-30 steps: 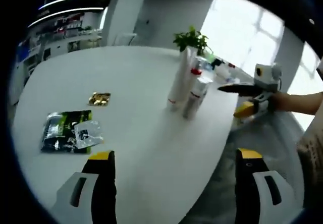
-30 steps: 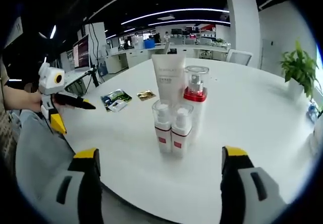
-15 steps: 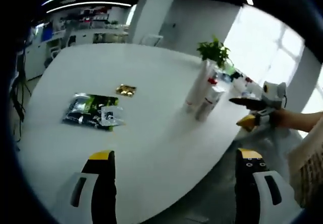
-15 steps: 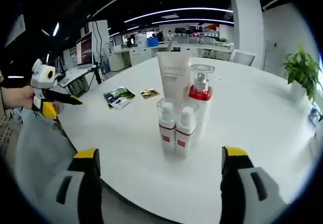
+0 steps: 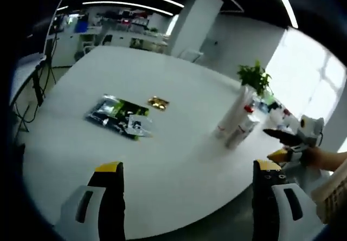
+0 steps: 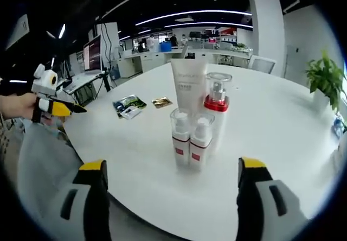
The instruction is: Arrange the skincare products in the storage area until every visible bottle or jar stands upright without overlapping.
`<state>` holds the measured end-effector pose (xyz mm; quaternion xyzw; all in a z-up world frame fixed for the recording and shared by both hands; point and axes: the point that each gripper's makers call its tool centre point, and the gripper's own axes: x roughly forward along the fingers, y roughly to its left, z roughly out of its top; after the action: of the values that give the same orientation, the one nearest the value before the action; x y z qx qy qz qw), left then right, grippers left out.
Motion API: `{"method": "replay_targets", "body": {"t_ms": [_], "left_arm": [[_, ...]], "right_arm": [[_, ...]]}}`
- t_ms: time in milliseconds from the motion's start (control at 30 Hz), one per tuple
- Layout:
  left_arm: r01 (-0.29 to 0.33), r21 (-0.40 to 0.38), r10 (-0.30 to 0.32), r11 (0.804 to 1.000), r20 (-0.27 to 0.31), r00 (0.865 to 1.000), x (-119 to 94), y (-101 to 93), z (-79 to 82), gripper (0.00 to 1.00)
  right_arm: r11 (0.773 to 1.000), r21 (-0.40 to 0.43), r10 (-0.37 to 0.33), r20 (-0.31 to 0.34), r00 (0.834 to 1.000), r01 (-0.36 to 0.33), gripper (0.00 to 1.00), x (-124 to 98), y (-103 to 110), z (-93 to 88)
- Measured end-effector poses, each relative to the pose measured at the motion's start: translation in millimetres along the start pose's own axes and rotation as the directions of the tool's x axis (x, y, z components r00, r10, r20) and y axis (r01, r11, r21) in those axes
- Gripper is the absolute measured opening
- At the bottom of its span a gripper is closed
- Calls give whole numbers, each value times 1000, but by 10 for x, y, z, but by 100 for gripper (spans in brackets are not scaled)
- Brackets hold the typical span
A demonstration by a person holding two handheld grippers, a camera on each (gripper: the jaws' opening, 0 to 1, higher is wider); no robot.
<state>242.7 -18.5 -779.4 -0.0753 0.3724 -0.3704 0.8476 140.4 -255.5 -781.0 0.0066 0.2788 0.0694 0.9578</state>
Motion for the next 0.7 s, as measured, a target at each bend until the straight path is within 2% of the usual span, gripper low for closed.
{"method": "replay_targets", "body": {"t_ms": [33, 67, 133, 233, 300, 400, 600, 700], "left_arm": [[-11, -8, 11, 1000, -3, 1000, 7, 15, 2, 94], [-41, -49, 42, 998, 27, 999, 27, 47, 68, 92], [-38, -86, 46, 996, 82, 996, 66, 8, 181, 94], [-131, -80, 136, 988, 62, 989, 133, 134, 173, 97], [-165, -109, 169, 980, 35, 985, 207, 205, 149, 97], [-173, -96, 176, 980, 25, 984, 321, 226, 185, 96], [-198, -21, 197, 980, -21, 980, 566, 304, 228, 93], [-205, -10, 205, 979, -43, 978, 695, 367, 258, 90]], "right_arm": [[1000, -7, 4, 5, 1000, -4, 100, -2, 10, 9], [1000, -13, 7, 12, 1000, -7, 100, -7, 20, 21], [1000, -18, 8, 15, 1000, -8, 100, -14, 34, 28], [1000, -19, 8, 15, 1000, -8, 100, -3, 23, 27], [1000, -8, 14, 12, 1000, -14, 100, 1, 26, 19], [1000, -3, 21, 10, 1000, -21, 100, 4, 38, 16], [1000, 0, 26, -2, 1000, -26, 100, 14, 46, 0], [1000, 8, 27, -7, 1000, -27, 96, 18, 42, -6]]}}
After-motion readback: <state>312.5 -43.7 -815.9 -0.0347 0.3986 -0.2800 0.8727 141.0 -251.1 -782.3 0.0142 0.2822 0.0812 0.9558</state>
